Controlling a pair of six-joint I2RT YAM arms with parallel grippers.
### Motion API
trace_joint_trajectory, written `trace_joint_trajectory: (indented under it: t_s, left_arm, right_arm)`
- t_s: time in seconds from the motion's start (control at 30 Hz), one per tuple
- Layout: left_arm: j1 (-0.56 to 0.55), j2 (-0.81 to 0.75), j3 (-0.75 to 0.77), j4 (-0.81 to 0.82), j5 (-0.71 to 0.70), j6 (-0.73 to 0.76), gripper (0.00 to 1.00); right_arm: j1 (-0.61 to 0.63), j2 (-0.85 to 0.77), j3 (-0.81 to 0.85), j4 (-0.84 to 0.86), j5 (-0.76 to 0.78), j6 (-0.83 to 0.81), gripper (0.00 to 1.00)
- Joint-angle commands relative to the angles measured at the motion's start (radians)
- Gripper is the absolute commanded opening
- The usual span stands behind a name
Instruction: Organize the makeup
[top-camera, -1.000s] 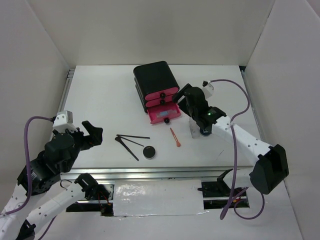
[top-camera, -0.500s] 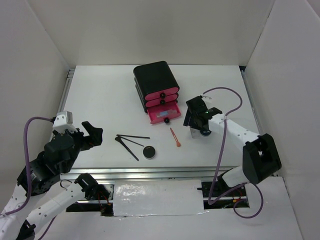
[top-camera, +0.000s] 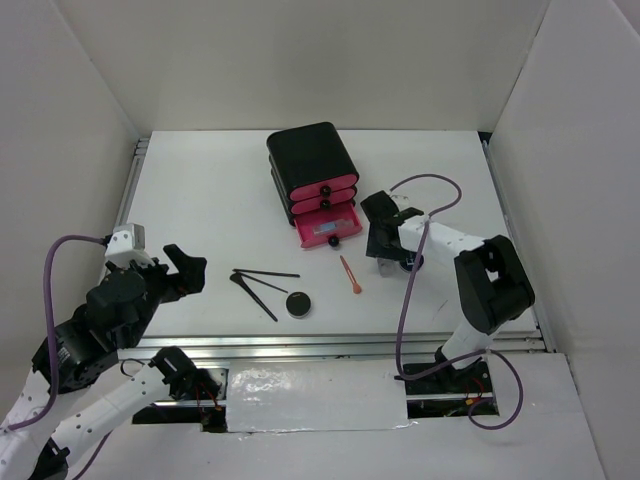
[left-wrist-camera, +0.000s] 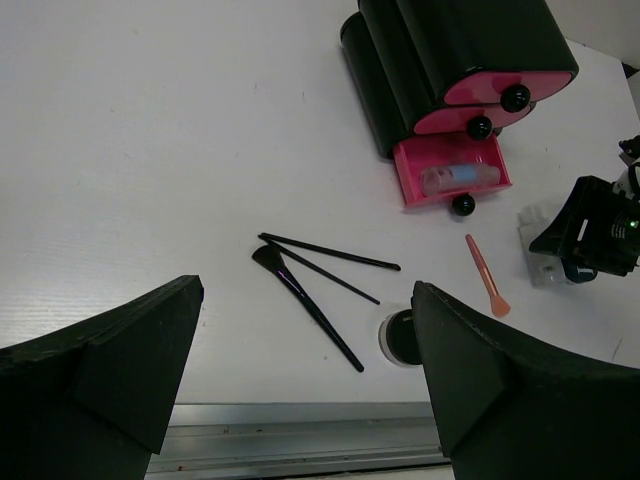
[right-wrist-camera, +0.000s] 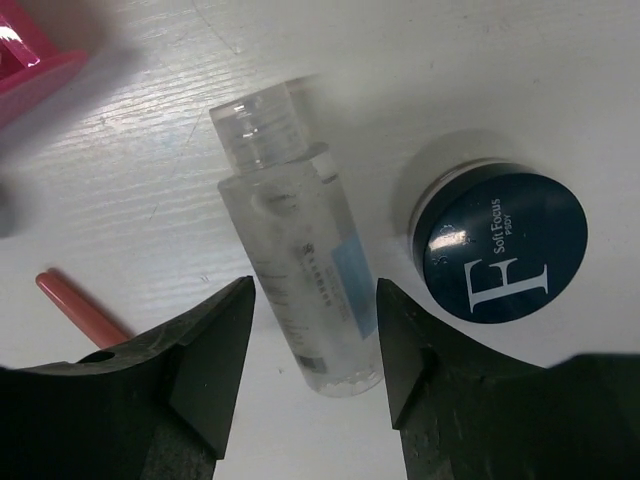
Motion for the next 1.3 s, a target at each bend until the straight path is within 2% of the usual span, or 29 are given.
trace_joint_trajectory:
  t_s: [0.0, 0.23, 0.3, 0.33, 0.4, 0.43, 0.53, 0.63, 0.8, 0.93, 1.03, 1.13, 1.27]
  left_arm:
    - [-0.007, -0.01, 0.0, 0.026, -0.011, 0.01, 0.99]
    - [-0.008, -0.005, 0.0, 0.027, -0.009, 0.013, 1.0]
    - [-0.008, -0.004, 0.0, 0.027, -0.008, 0.013, 0.99]
    - [-0.01, -0.004, 0.0, 0.027, -0.009, 0.013, 0.99]
    - [-0.01, -0.005, 0.002, 0.026, -0.009, 0.012, 0.99]
    - [-0.011, -0.005, 0.0, 0.027, -0.009, 0.013, 1.0]
    - [-0.013, -0.007, 0.0, 0.027, -0.011, 0.012, 0.99]
    - [-0.013, -0.007, 0.0, 0.026, -0.012, 0.01, 0.99]
    - [-0.014, -0.005, 0.0, 0.024, -0.014, 0.009, 0.99]
    - [-0.014, -0.002, 0.0, 0.026, -0.014, 0.007, 0.99]
    - [-0.014, -0.001, 0.002, 0.02, -0.02, 0.003, 0.99]
    - [-0.014, -0.008, 0.002, 0.02, -0.021, 0.001, 0.99]
    - [-0.016, -0.011, 0.002, 0.02, -0.023, 0.0, 0.99]
  right_arm:
    - [-0.006, 0.022, 0.033, 0.047, -0.019, -0.031, 0.59]
    - [-0.004, 0.088, 0.042, 0.052, -0.054, -0.035, 0.61]
    - [-0.006, 0.08, 0.038, 0.057, -0.046, -0.028, 0.52]
    - [-0.006, 0.072, 0.035, 0.057, -0.043, -0.023, 0.44]
    - [-0.006, 0.045, 0.024, 0.067, -0.048, -0.018, 0.37]
    - [-0.006, 0.034, 0.021, 0.07, -0.049, -0.017, 0.29]
    - [-0.006, -0.024, 0.004, 0.102, -0.052, 0.002, 0.19]
    - [-0.006, -0.124, -0.039, 0.145, -0.056, 0.031, 0.09]
    - [-0.006, -0.311, -0.076, 0.158, -0.033, 0.097, 0.01]
    - [-0.003, -0.425, -0.073, 0.169, -0.061, 0.146, 0.03]
    - [-0.003, -0.494, -0.082, 0.25, -0.117, 0.202, 0.04]
    - [-0.003, -0.497, -0.089, 0.352, -0.181, 0.304, 0.05]
    - [0.009, -0.477, -0.16, 0.507, -0.191, 0.576, 0.06]
